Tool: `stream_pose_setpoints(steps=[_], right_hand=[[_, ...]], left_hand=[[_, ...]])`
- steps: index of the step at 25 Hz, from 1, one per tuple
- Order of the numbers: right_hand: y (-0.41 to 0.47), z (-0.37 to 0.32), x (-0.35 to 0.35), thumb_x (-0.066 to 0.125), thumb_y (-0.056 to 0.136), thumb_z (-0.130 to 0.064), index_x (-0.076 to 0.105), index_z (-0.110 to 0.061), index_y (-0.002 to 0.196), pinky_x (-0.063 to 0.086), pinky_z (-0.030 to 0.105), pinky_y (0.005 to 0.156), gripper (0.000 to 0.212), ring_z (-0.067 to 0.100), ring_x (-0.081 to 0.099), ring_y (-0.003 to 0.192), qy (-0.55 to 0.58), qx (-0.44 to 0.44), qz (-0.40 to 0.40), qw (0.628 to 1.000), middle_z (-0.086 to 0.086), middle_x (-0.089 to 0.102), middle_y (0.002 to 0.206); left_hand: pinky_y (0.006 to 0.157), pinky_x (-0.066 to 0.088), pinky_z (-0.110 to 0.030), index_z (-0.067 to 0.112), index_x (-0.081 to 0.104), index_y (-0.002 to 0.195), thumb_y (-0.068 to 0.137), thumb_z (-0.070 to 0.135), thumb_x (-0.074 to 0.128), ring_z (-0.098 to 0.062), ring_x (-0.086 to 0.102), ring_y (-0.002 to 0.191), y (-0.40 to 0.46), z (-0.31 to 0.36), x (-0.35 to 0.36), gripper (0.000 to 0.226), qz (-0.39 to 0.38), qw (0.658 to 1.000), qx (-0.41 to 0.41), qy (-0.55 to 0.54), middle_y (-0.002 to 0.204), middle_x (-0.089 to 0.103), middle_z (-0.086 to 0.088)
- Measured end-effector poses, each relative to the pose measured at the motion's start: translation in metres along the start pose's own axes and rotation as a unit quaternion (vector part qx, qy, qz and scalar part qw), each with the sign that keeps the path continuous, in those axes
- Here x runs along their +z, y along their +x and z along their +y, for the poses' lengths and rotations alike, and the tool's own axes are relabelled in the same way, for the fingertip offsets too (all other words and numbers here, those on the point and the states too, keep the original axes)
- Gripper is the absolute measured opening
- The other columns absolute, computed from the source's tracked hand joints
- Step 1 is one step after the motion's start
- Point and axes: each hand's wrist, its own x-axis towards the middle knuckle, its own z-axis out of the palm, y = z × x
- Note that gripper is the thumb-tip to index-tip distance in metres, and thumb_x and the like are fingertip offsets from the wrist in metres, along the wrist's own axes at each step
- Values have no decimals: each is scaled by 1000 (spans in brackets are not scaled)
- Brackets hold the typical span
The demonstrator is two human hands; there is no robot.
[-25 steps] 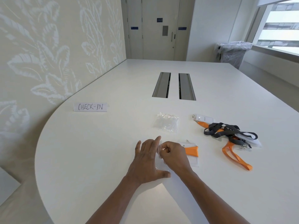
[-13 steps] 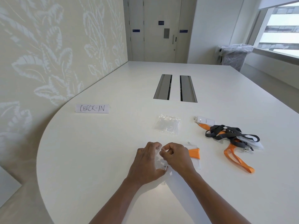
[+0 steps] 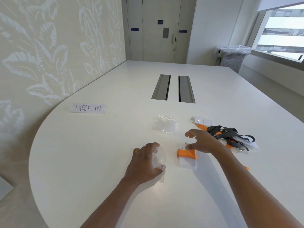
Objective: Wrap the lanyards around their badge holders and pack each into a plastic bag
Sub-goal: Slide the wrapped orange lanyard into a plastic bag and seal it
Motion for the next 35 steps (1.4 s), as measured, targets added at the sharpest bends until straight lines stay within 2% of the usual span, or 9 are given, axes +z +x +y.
stream_pose_setpoints(steps=[3,7,11,15,20,25,35], right_hand=[[9,1,-2,83,79,-31,49,-31,141,42,34,103,70,19,47,130,-80,-29,-69,994,-4,51,141],[21,-13,1,77,82,-23,49,-47,138,37,42,111,67,16,36,133,-155,-111,-143,971,-11,45,145],[26,-16,2,75,81,-18,58,-47,130,39,41,109,59,18,40,130,-214,-133,-185,950,-11,46,140],[26,-12,1,78,78,-16,66,-39,118,44,40,105,48,18,48,125,-182,-140,-186,956,-7,49,131],[26,-1,2,82,77,-26,64,-36,111,51,40,96,39,18,53,115,-173,-105,-171,964,-8,48,125],[22,16,-4,82,77,-36,58,-35,102,42,21,72,35,10,54,99,-126,-85,-153,977,-13,56,109],[3,44,7,88,70,-31,75,-27,95,51,34,92,28,15,63,104,79,-8,-96,992,-4,72,104]], left_hand=[[98,35,-29,34,40,128,71,50,70,1,50,107,0,0,1,67,-1,1000,2,3,114,54,21],[100,36,-33,32,41,129,71,49,67,-5,55,111,0,-1,2,66,-16,1000,15,22,115,54,19],[99,37,-34,32,42,127,70,50,66,-7,56,108,0,-1,2,64,-16,999,16,31,113,54,19],[97,36,-32,34,42,126,70,51,67,-5,55,106,0,-1,3,64,-15,999,13,28,112,54,20],[97,33,-28,37,40,125,69,52,68,-1,54,105,-1,-3,4,65,-17,1000,10,20,112,53,22],[97,31,-26,38,40,125,68,52,69,2,54,106,0,-4,5,65,-18,1000,6,15,112,52,24],[98,36,-32,36,43,126,67,56,69,0,56,107,3,-3,2,68,-35,999,12,25,112,54,23]])
